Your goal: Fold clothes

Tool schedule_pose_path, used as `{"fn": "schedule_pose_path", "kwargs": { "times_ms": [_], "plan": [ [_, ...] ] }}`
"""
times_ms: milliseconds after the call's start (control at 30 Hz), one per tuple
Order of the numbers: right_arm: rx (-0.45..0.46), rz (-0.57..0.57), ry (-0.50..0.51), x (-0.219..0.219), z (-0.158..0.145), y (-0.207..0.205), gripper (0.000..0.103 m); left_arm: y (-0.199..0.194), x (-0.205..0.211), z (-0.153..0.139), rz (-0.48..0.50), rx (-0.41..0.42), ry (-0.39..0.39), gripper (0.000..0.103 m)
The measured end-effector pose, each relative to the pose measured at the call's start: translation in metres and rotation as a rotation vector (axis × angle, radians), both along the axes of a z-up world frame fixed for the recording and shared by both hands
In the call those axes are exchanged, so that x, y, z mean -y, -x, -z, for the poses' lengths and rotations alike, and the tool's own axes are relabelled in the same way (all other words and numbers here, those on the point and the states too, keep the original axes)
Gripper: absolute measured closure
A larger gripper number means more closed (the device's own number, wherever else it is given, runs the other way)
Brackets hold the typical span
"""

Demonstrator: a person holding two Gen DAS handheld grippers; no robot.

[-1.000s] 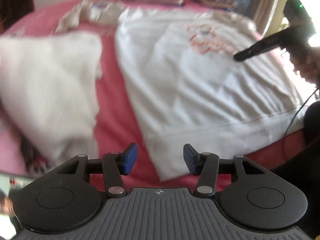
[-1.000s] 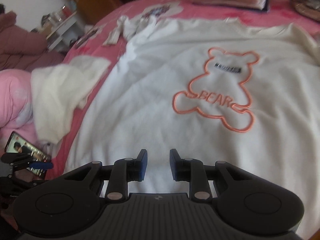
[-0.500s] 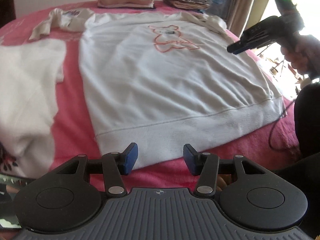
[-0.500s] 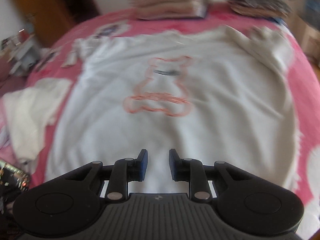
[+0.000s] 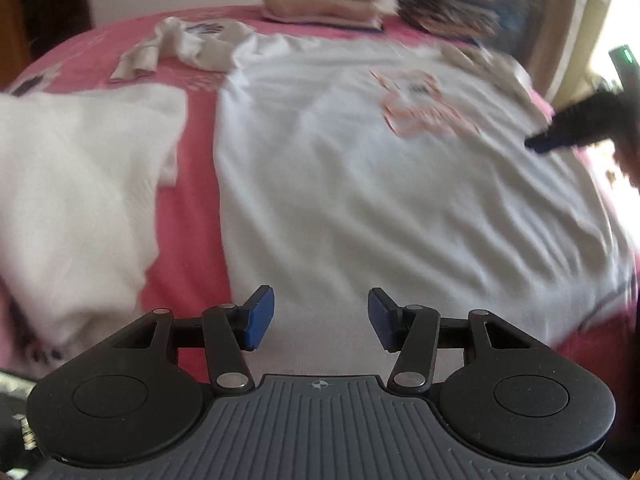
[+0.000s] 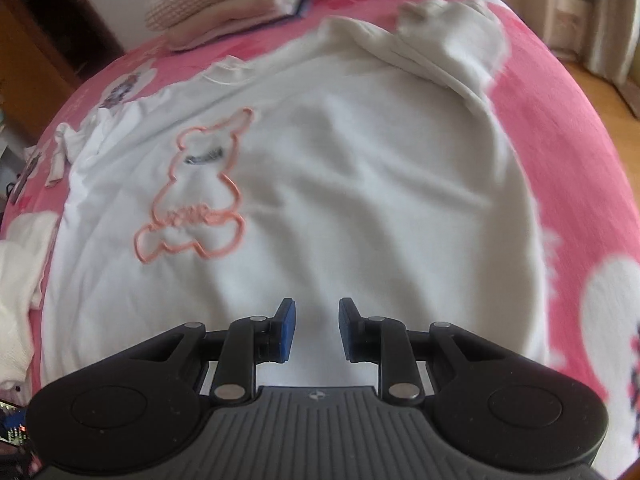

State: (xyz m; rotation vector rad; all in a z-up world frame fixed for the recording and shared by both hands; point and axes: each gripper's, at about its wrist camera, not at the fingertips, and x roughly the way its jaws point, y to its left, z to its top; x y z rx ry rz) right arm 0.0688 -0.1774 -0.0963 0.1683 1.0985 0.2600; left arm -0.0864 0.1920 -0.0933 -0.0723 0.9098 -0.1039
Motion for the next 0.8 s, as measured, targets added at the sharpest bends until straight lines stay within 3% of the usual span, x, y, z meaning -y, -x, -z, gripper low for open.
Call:
{"fn": "schedule_pose_path", "kwargs": {
  "times_ms": [167,367,567,800],
  "plan": [
    [0.11,-0.114,0.032,-0.04,-0.011,-0.026,0.077,-0.045,0.012,0.004,-0.042,0.059,-0.043,0.051],
    [0.175,-0.233,0.018,-0.086,-0.013,-0.053,0.077,-0.106,0.025,0.001,-0.049,0.132,-0.176,0.05],
    [0.17,-0.325,-0.009,-0.123,-0.006,-0.075,0.077,-0.145,0.015,0.005,-0.119,0.121,-0.064,0.05],
    [0.129,-0.333,-0.044,-0.146,0.02,-0.097,0.077,-0.156,0.01,0.032,-0.158,0.104,-0.037,0.049]
  ]
}}
